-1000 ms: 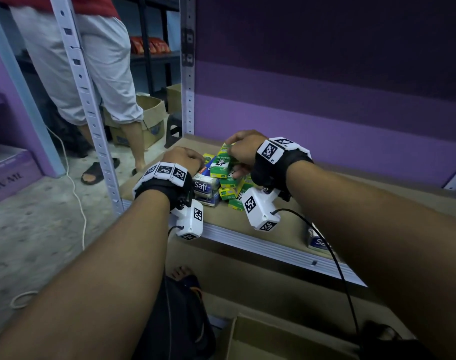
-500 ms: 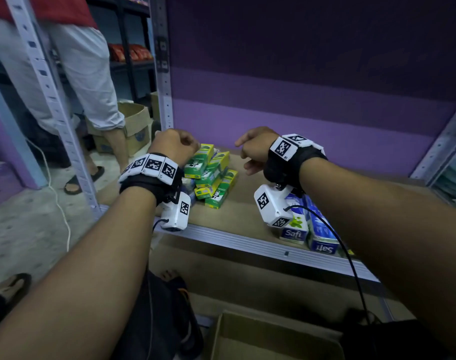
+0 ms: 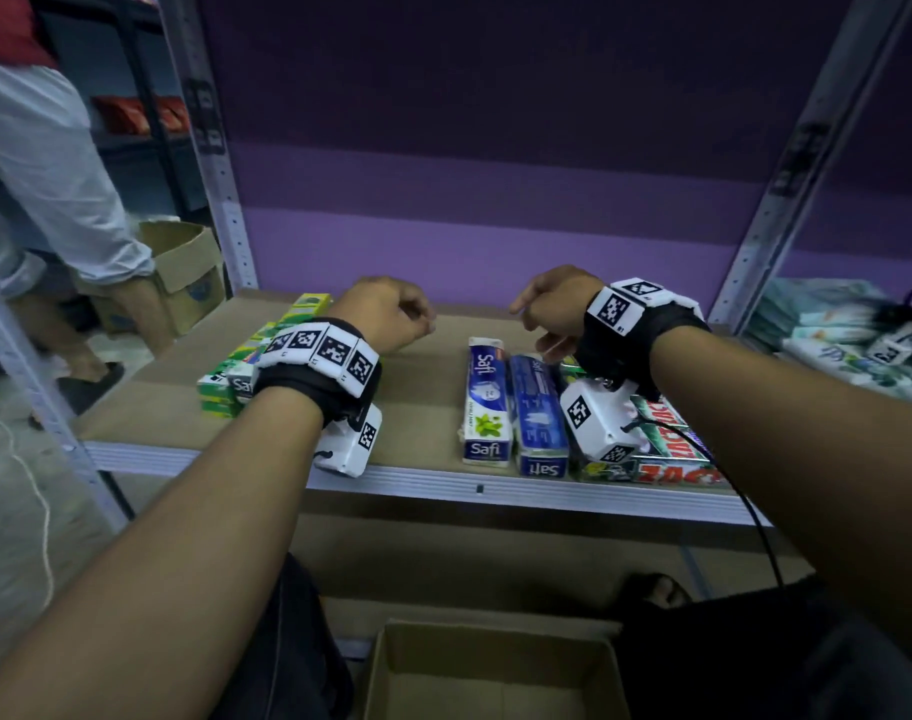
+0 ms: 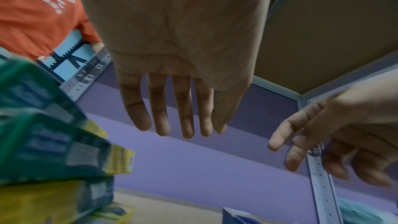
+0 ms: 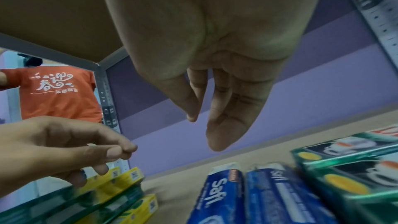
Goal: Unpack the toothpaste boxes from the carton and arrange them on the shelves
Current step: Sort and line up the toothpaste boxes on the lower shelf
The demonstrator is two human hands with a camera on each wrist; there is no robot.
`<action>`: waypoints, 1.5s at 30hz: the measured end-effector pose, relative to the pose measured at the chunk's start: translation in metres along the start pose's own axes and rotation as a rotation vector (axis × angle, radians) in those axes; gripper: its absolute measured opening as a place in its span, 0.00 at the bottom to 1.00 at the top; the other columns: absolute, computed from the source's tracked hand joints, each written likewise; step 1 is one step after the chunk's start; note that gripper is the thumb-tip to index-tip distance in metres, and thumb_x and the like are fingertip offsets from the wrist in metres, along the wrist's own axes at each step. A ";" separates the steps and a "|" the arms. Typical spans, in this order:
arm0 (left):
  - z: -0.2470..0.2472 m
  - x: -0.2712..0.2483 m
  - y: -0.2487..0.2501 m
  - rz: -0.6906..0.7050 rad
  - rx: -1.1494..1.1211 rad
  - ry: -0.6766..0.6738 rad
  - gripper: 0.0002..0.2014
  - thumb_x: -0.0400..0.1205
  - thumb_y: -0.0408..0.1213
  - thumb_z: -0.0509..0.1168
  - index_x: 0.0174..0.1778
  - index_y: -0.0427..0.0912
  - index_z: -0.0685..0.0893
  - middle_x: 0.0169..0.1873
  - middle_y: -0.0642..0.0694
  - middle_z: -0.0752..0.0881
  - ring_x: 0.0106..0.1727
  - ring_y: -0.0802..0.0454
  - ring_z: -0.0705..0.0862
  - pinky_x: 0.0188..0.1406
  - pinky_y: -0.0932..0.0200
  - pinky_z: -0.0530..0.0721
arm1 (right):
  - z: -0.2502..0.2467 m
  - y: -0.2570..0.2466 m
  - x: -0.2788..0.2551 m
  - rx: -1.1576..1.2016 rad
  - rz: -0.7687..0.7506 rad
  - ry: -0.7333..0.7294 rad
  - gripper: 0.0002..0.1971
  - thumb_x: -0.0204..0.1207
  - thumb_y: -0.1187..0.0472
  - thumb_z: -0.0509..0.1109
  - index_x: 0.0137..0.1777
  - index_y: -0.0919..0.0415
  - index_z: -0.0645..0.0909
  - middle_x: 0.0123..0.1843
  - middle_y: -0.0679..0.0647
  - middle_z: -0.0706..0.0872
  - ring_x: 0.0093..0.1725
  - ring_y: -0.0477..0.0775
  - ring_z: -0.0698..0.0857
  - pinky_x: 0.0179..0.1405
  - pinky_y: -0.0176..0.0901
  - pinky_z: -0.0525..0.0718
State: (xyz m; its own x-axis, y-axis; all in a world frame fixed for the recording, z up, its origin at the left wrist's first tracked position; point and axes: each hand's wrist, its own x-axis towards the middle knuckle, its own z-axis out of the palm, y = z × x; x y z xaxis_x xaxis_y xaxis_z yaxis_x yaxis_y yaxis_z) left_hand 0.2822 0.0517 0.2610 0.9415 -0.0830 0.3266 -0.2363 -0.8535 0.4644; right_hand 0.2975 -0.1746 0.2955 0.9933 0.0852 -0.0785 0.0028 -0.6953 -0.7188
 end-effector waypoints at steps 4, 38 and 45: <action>0.016 0.002 0.017 0.184 0.089 -0.284 0.16 0.76 0.29 0.72 0.58 0.49 0.89 0.55 0.52 0.89 0.36 0.72 0.81 0.41 0.78 0.75 | -0.020 0.027 -0.008 -0.091 0.037 -0.013 0.09 0.79 0.66 0.65 0.49 0.58 0.87 0.44 0.59 0.88 0.36 0.64 0.88 0.47 0.71 0.89; 0.033 -0.017 0.000 0.112 0.167 -0.557 0.31 0.56 0.53 0.86 0.51 0.57 0.80 0.50 0.57 0.86 0.51 0.55 0.84 0.51 0.56 0.83 | 0.016 0.055 -0.044 -0.801 -0.181 -0.092 0.19 0.77 0.40 0.70 0.64 0.47 0.81 0.61 0.50 0.84 0.51 0.52 0.81 0.44 0.42 0.77; 0.027 -0.018 -0.017 0.104 0.325 -0.480 0.32 0.69 0.33 0.79 0.70 0.50 0.80 0.64 0.46 0.81 0.63 0.47 0.81 0.65 0.50 0.80 | 0.049 0.045 -0.034 -0.984 -0.116 -0.080 0.28 0.78 0.35 0.64 0.70 0.53 0.75 0.65 0.57 0.83 0.55 0.59 0.84 0.36 0.44 0.74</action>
State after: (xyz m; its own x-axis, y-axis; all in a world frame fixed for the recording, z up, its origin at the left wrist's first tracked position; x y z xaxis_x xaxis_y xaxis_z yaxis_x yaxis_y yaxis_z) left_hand 0.2761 0.0539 0.2256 0.9388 -0.3331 -0.0875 -0.3183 -0.9362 0.1488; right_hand 0.2578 -0.1735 0.2317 0.9701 0.2130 -0.1167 0.2305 -0.9589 0.1656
